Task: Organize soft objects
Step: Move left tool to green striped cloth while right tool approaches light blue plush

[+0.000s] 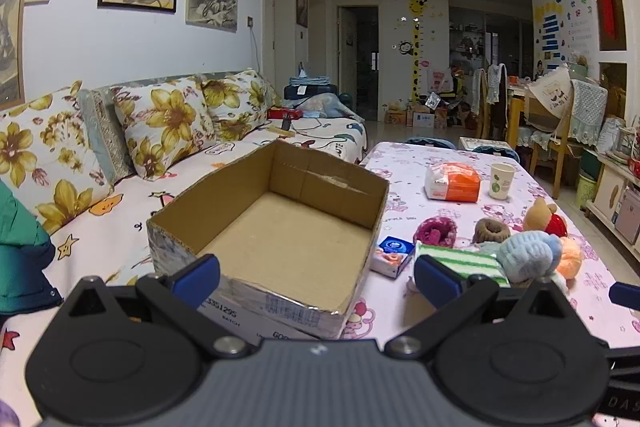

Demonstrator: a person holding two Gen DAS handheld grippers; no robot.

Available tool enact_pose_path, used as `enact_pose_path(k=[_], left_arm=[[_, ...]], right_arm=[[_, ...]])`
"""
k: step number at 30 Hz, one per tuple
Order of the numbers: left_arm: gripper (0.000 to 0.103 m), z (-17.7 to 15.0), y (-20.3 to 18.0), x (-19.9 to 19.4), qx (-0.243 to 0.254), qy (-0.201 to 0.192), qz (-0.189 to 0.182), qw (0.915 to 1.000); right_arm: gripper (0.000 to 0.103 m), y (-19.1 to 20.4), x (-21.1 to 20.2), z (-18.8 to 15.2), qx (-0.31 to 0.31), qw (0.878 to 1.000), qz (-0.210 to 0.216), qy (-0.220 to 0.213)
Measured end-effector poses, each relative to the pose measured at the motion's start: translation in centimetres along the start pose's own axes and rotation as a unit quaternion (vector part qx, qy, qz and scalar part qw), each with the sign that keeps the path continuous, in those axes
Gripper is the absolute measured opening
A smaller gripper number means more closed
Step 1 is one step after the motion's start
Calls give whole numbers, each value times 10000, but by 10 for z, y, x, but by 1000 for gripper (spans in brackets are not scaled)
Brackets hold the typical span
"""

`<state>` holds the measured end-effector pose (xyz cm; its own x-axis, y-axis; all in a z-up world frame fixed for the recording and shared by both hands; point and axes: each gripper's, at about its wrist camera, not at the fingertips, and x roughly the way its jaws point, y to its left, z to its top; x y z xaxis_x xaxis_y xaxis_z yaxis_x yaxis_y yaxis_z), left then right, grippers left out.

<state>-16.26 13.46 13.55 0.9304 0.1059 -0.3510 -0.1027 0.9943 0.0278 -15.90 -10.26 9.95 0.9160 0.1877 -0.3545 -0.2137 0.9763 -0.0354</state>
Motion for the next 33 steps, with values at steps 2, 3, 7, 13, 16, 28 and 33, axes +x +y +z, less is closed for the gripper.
enact_pose_path(k=[2,3,7,13,16,28,33], left_arm=[[102,1,-3,-3,33,-48,-24,10000],[102,1,-5,-5,41,-58,-39,10000],[102,1,-16,-9,137,-92,-136,9998],[102,-1,-36,-7,331,-103,-395,9986],[102,-5,-48,-1,436,-93,-518,9977],[102,-23,-91,41,765,271,-977,9919],[102,-33,-109,56,834,411,-1169,9888]], right_arm=[[103,1,1,2,-64,10000,7,-13],[103,0,0,3,-88,10000,11,-16],[103,-5,-4,4,-45,10000,-7,-27],[103,-19,-7,3,161,9997,-174,-2],[103,-28,-6,2,267,9993,-263,29],[103,-81,10,0,1002,9911,-825,287],[103,-99,19,-1,1210,9862,-1074,361]])
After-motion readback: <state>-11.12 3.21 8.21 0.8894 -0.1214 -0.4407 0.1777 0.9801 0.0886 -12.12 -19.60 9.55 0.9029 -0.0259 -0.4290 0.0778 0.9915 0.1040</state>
